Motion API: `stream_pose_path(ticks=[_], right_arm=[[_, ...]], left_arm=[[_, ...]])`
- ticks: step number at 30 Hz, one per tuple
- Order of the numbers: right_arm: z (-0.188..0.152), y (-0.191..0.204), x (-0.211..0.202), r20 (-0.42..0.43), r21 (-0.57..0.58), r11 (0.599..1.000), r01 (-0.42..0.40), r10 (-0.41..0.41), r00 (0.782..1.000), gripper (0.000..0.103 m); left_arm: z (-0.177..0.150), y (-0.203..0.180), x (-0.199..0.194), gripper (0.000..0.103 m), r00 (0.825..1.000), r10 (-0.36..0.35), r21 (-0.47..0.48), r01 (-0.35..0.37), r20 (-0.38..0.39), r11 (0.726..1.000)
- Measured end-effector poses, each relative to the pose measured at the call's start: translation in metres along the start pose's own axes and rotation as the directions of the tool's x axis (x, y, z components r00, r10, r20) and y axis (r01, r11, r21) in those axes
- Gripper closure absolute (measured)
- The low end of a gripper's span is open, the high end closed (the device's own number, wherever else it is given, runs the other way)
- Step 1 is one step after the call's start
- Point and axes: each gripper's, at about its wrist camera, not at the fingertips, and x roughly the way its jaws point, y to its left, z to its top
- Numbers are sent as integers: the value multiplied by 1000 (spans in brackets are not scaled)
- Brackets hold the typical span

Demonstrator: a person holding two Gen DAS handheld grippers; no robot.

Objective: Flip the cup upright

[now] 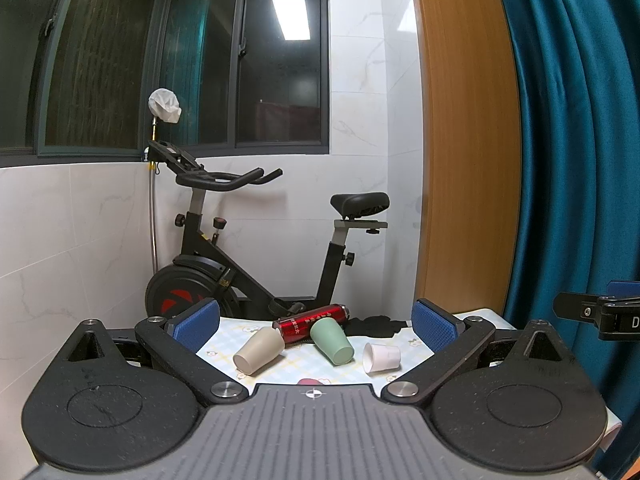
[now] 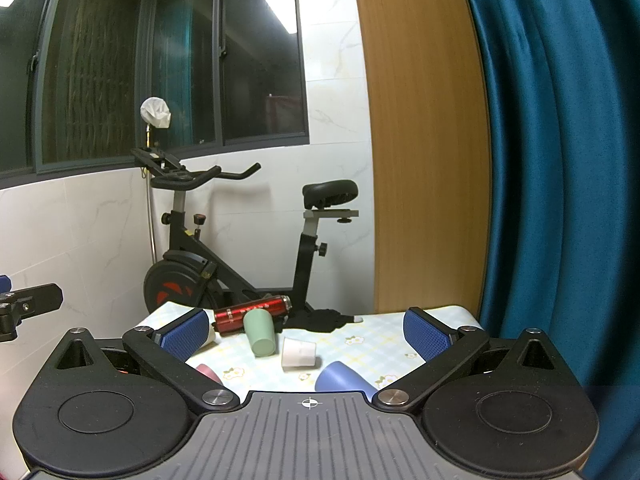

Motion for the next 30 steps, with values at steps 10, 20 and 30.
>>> stream_pose_path(ticks=[10, 20, 30], right_arm=[[0, 0, 0, 0, 0, 1000, -1, 1, 1000, 0], [0, 0, 1, 0, 0, 1000, -1, 1, 1000, 0], [0, 0, 1, -3, -6, 1000, -11, 11, 1000, 0]], left_arm=[[0, 0, 0, 0, 1000, 0, 0, 0, 0, 1000], [0, 0, -2, 0, 1000, 2, -7, -2, -3, 1000], [-14, 20, 36, 0, 985, -56, -159, 29, -166, 987]])
